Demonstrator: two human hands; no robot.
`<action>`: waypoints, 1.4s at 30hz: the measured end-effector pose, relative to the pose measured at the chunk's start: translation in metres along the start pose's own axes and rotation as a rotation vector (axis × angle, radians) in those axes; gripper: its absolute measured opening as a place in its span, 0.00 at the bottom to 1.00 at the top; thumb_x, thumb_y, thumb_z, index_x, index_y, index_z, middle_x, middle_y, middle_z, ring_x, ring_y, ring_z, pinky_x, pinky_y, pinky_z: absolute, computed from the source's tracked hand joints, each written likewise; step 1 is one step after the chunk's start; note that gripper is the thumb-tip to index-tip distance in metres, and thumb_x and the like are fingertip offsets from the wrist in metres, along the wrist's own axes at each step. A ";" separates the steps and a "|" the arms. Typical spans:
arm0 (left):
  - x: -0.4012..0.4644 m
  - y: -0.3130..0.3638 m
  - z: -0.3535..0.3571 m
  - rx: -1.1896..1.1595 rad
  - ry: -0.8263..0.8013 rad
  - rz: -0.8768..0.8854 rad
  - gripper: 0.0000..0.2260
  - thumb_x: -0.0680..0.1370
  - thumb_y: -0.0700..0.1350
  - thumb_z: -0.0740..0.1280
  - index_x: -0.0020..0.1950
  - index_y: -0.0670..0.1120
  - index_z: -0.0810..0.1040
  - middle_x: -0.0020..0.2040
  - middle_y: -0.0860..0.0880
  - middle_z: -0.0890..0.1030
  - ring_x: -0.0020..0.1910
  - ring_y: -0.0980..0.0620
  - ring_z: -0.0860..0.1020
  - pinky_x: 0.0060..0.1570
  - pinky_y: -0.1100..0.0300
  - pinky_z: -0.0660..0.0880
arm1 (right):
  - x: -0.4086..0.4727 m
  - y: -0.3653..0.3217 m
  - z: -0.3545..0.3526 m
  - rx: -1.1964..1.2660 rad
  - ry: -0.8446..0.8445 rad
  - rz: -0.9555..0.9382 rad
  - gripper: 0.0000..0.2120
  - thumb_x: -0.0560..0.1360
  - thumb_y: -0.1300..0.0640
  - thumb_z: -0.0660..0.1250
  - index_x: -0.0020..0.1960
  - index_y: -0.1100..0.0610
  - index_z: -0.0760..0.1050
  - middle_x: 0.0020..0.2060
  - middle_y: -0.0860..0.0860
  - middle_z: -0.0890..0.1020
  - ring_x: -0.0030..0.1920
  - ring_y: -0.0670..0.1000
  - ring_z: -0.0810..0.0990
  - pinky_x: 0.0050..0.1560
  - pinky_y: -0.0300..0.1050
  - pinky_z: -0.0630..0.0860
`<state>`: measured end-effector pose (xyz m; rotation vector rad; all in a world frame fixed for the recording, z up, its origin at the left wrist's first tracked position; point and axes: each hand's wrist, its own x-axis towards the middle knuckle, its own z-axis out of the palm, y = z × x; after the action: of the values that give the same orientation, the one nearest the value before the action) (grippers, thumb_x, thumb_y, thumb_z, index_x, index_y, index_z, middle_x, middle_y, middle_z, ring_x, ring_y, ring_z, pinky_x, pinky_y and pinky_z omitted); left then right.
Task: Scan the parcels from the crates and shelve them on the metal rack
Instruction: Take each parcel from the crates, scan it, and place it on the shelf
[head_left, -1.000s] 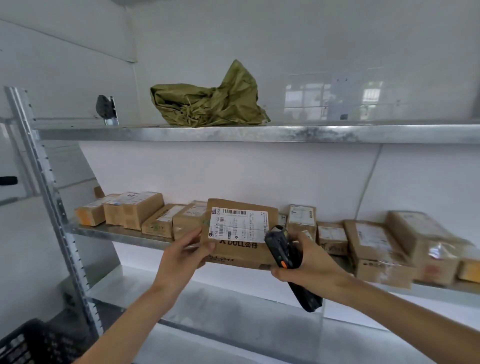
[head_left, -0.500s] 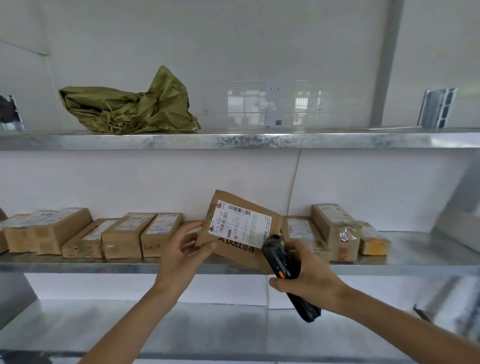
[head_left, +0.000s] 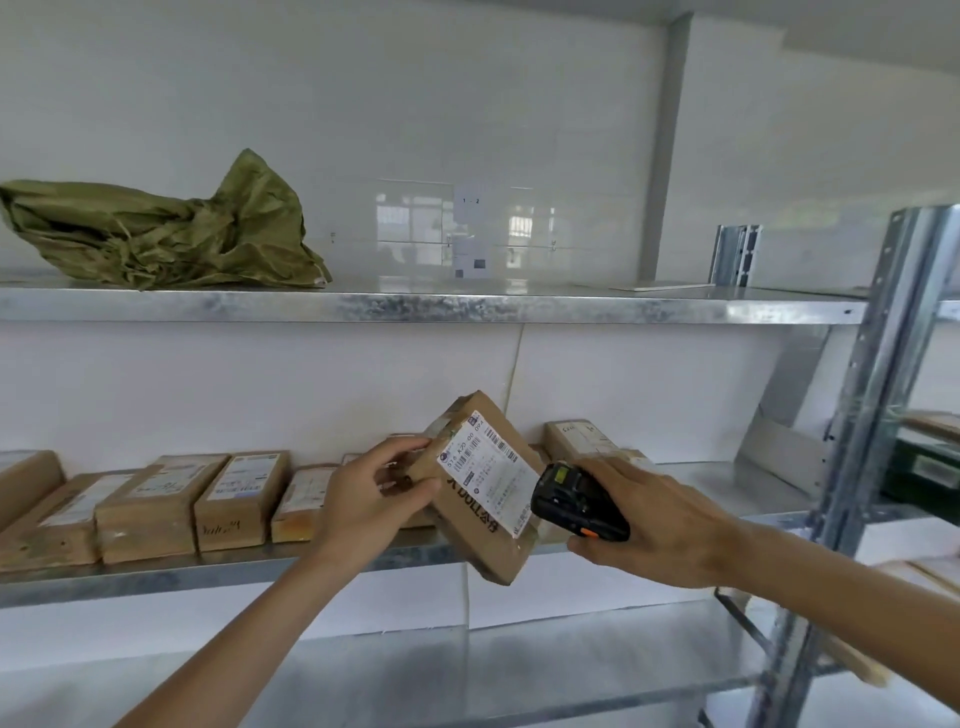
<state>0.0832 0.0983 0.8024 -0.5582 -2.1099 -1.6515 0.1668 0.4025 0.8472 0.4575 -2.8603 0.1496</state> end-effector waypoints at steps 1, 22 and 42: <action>0.000 0.001 0.002 0.006 -0.009 0.005 0.22 0.71 0.39 0.79 0.55 0.63 0.82 0.51 0.62 0.85 0.52 0.58 0.83 0.53 0.60 0.82 | -0.001 0.002 -0.004 -0.013 0.002 0.019 0.37 0.69 0.28 0.62 0.72 0.43 0.62 0.59 0.41 0.75 0.57 0.48 0.75 0.56 0.51 0.77; -0.003 0.018 0.023 -0.002 -0.110 0.103 0.20 0.71 0.37 0.79 0.57 0.57 0.83 0.51 0.64 0.84 0.52 0.59 0.83 0.50 0.66 0.80 | -0.024 0.007 -0.044 -0.252 -0.044 0.019 0.30 0.74 0.35 0.67 0.69 0.48 0.64 0.54 0.45 0.74 0.47 0.48 0.75 0.44 0.43 0.75; -0.010 0.023 0.030 0.002 -0.125 0.097 0.21 0.71 0.39 0.79 0.55 0.61 0.82 0.49 0.70 0.82 0.52 0.63 0.81 0.46 0.72 0.78 | -0.031 0.014 -0.037 -0.319 -0.082 0.026 0.39 0.72 0.29 0.68 0.72 0.50 0.62 0.58 0.46 0.73 0.49 0.48 0.77 0.48 0.42 0.78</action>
<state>0.1025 0.1316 0.8090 -0.7694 -2.1345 -1.5989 0.1993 0.4297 0.8739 0.3682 -2.8939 -0.3239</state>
